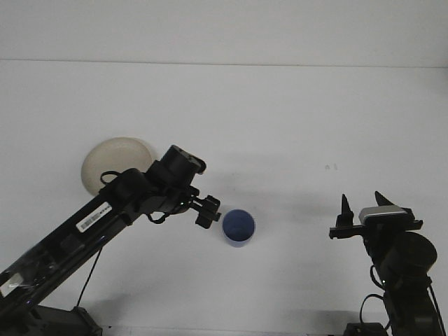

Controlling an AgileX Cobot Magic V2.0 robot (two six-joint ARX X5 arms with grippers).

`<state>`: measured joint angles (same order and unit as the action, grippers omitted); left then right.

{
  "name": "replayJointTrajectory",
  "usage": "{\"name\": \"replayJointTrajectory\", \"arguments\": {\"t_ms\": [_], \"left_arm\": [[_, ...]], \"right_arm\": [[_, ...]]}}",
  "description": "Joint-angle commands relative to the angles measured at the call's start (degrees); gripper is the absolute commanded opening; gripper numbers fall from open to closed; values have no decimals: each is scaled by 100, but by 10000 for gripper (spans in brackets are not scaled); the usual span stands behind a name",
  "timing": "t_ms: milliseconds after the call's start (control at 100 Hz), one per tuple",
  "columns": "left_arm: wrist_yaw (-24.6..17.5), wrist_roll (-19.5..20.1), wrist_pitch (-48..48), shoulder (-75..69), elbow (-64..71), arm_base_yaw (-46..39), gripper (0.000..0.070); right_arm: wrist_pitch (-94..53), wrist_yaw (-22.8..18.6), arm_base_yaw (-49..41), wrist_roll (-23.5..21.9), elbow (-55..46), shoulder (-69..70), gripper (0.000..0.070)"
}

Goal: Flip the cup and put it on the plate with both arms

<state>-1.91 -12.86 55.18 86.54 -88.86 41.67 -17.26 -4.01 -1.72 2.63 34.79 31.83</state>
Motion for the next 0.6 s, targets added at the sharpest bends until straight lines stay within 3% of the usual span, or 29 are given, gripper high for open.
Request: {"name": "replayJointTrajectory", "arguments": {"t_ms": [0, 590], "left_arm": [[-31, -31, -39, 299, -232, 177, 503], [-31, 129, 15, 1777, -603, 684, 503]], "right_arm": [[52, 20, -9, 39, 66, 9, 493], [52, 20, -9, 39, 66, 9, 494]]}}
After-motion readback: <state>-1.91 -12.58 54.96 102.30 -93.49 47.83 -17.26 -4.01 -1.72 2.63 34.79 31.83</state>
